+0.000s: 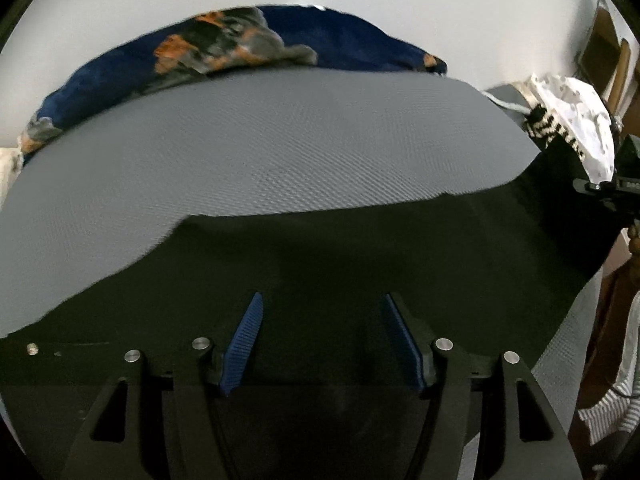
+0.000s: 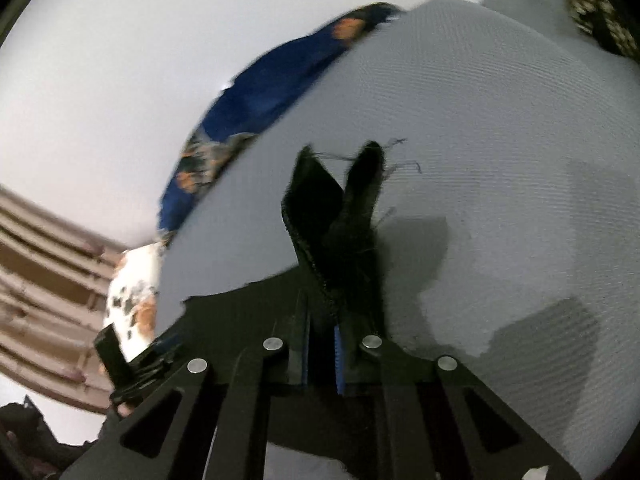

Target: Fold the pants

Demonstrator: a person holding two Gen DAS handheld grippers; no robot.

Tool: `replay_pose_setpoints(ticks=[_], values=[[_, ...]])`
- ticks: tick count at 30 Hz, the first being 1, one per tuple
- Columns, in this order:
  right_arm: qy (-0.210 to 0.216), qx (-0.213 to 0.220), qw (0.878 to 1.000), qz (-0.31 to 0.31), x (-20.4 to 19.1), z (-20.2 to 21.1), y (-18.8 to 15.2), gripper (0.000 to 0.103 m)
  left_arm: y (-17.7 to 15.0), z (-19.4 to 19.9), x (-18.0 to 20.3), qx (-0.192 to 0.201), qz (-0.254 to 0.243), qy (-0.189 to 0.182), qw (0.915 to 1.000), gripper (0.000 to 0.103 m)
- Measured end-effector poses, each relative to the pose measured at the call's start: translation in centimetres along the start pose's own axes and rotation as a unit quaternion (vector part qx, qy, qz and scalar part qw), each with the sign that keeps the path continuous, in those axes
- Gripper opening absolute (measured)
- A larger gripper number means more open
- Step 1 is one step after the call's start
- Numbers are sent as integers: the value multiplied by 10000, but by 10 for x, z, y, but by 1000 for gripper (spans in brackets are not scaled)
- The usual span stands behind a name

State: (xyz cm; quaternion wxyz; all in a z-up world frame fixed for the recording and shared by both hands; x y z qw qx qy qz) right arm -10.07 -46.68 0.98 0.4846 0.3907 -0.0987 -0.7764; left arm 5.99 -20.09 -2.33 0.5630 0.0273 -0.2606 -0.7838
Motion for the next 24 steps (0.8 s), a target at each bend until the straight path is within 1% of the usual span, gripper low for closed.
replay_pose_setpoints(ticks=[3, 6, 10, 14, 19, 21, 23, 24], values=[[266, -77, 9995, 178, -41, -18, 9, 10, 2, 16, -17, 163, 31, 31, 9999, 63], [487, -257, 9978, 377, -83, -48, 15, 10, 1, 30, -35, 286, 86, 47, 9995, 63], [800, -570, 9936, 557, -133, -101, 13, 9, 1, 52, -61, 488, 234, 112, 9985, 63], [1023, -1030, 9867, 731, -175, -160, 1, 9, -2, 75, -88, 657, 438, 151, 9968, 63], [1105, -1674, 9733, 1116, -218, -226, -31, 9, -11, 92, -120, 808, 669, 184, 9943, 63], [870, -1955, 9659, 1458, -235, -249, -46, 9, -16, 95, -128, 829, 754, 149, 9936, 63], [715, -2136, 9605, 1635, -242, -264, -57, 10, -19, 96, -134, 826, 828, 75, 9931, 63], [617, -2224, 9576, 1725, -243, -271, -63, 13, -21, 96, -136, 824, 858, 43, 9929, 63]])
Point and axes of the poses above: each gripper's, at about its wrist camera, not at the fingertips, and z roughly against the way its jaws point, x to its right, y to its top, the point moved 3 cm from there along -z, roughly the way its jaws point, and after that the axes turned 14 degrees about z, right-handed, at the moved point
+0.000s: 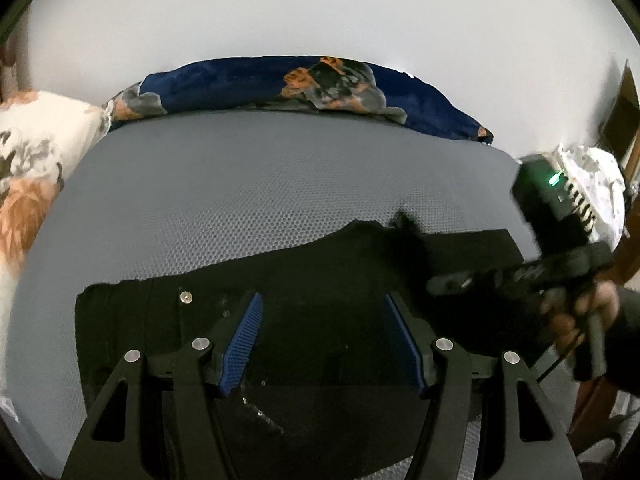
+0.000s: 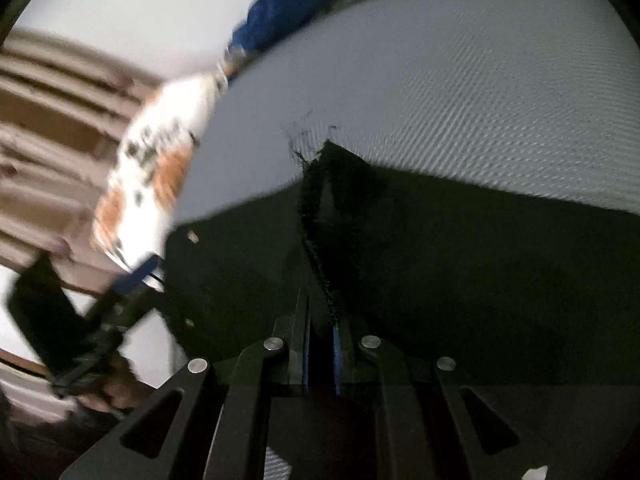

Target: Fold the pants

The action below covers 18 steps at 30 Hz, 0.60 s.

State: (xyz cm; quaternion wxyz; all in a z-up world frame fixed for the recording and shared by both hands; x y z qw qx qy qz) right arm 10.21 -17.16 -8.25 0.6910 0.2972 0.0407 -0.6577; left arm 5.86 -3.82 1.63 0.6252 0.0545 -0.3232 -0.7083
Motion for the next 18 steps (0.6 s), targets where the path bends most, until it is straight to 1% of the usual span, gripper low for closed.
replay_pose_setpoints(ticks=[1, 2, 3, 5, 6, 9, 11, 13, 15, 18], values=[[-55, -80, 9999, 25, -1, -6, -1, 14, -1, 0, -1, -10, 35, -42, 10000, 63], [-21, -114, 9999, 7, -2, -9, -2, 18, -2, -1, -2, -24, 70, -86, 9999, 63], [88, -66, 9999, -79, -3, -9, -2, 24, -4, -2, -2, -74, 125, -157, 9998, 63], [222, -27, 9996, -167, -6, -4, -1, 33, -7, -3, 1, -179, 181, -282, 9993, 63], [247, 30, 9996, -149, -10, 1, 0, 33, -8, -4, 4, -240, 190, -360, 9989, 63], [125, 329, 9993, -128, -12, 29, -2, 36, -13, -7, 12, -391, 201, -530, 9976, 63], [26, 583, 9980, -235, -4, 54, -8, 42, -17, -11, 17, -564, 307, -716, 9954, 63], [-131, 826, 9958, -384, 4, 76, -17, 44, -22, -18, 22, -863, 479, -977, 9903, 63], [-225, 992, 9933, -548, 11, 91, -29, 44, -27, -25, 25, -1139, 673, -1127, 9848, 63], [-351, 1240, 9881, -833, 21, 110, -48, 45, -36, -38, 29, -1614, 981, -1337, 9729, 63]])
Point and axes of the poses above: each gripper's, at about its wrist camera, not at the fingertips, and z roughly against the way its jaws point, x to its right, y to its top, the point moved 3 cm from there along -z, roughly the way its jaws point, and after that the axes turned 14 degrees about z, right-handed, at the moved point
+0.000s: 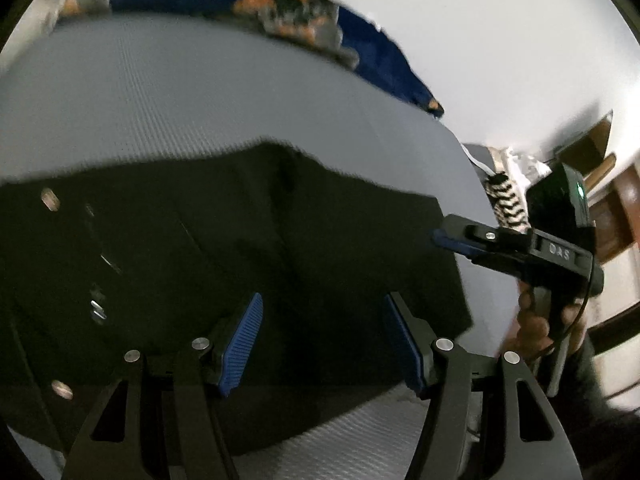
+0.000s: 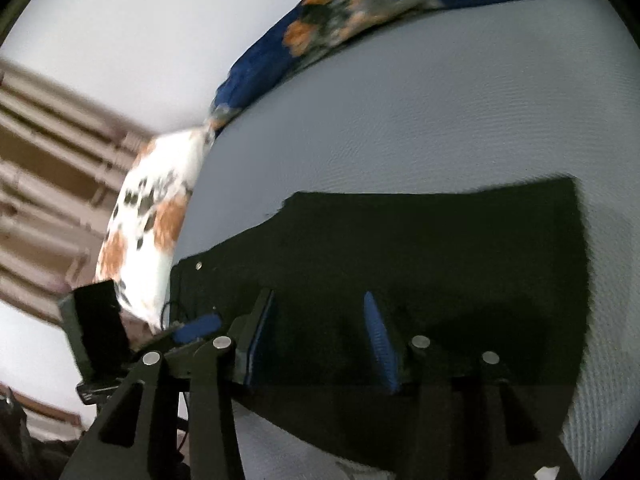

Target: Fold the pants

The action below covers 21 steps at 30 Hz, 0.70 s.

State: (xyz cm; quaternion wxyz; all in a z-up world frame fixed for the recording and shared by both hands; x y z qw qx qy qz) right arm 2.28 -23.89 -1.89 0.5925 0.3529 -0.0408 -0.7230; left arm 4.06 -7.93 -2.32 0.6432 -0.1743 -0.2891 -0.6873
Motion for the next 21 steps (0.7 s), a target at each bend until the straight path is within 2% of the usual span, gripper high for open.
replay_pose_setpoints(ticks=[4, 7, 11, 15, 17, 18, 19, 21], values=[[-107, 285, 9991, -304, 17, 23, -17, 47, -6, -20, -6, -555, 549, -175, 9968, 62], [-76, 391, 9979, -510, 23, 30, -24, 47, -10, -31, -10, -788, 858, -192, 9930, 62], [-33, 485, 9967, -644, 28, 29, -26, 48, -19, -44, -14, -1025, 1075, -38, 9889, 60], [-62, 411, 9972, -621, 29, 24, -29, 48, -22, -44, -9, -963, 1035, 18, 9900, 59], [-105, 346, 9974, -617, 29, 20, -31, 48, -23, -45, -9, -986, 1027, 113, 9897, 43], [-127, 337, 9975, -608, 29, 19, -31, 48, -24, -48, -9, -1035, 1009, 188, 9893, 26], [-168, 324, 9976, -592, 29, 19, -32, 48, -27, -51, -9, -1093, 1023, 272, 9884, 18], [-333, 281, 9975, -564, 29, 17, -32, 48, -29, -51, -9, -1041, 971, 291, 9894, 13]])
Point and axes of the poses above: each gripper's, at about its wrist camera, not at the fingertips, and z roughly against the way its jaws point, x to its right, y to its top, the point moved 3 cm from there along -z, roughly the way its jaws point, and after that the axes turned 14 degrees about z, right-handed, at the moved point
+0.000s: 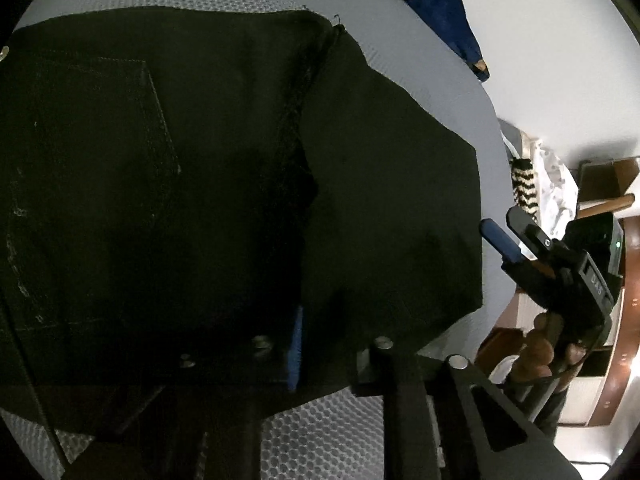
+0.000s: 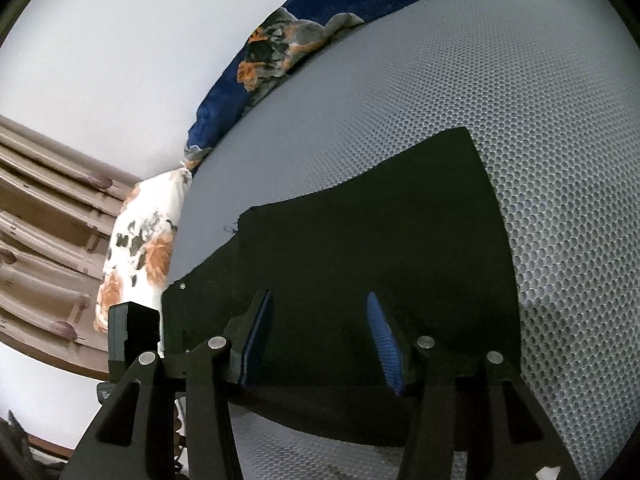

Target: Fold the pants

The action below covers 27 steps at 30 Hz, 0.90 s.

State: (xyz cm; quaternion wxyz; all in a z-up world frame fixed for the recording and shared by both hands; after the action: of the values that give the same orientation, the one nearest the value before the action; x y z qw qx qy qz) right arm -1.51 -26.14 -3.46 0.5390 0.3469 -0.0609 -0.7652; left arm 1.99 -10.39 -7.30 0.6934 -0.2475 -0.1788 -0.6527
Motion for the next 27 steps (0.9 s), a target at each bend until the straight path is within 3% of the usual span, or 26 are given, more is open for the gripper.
replay_pose_setpoints(ticks=[6, 9, 12, 16, 18, 22, 27], values=[[-410, -158, 9990, -25, 7, -2, -5, 48, -9, 1, 3, 71, -159, 80, 9998, 9], [-1058, -488, 9930, 200, 11, -11, -10, 47, -7, -1, 0, 35, -149, 71, 9999, 9], [-1321, -602, 9884, 438, 12, -20, -15, 46, -3, -2, -3, 17, -115, 14, 9999, 10], [-1529, -633, 9829, 811, 0, -18, -9, 47, -3, 10, 10, 332, -531, 80, 9980, 14], [-1696, -530, 9791, 990, -3, -15, -2, 47, -1, 22, 21, 700, -914, 152, 9932, 20], [-2010, -412, 9699, 1313, -4, -15, 19, 46, 7, 38, 47, 1335, -1417, -18, 9809, 22], [-2476, -354, 9558, 1547, 5, -26, 44, 44, 29, 29, 72, 1895, -1849, 13, 9643, 25]])
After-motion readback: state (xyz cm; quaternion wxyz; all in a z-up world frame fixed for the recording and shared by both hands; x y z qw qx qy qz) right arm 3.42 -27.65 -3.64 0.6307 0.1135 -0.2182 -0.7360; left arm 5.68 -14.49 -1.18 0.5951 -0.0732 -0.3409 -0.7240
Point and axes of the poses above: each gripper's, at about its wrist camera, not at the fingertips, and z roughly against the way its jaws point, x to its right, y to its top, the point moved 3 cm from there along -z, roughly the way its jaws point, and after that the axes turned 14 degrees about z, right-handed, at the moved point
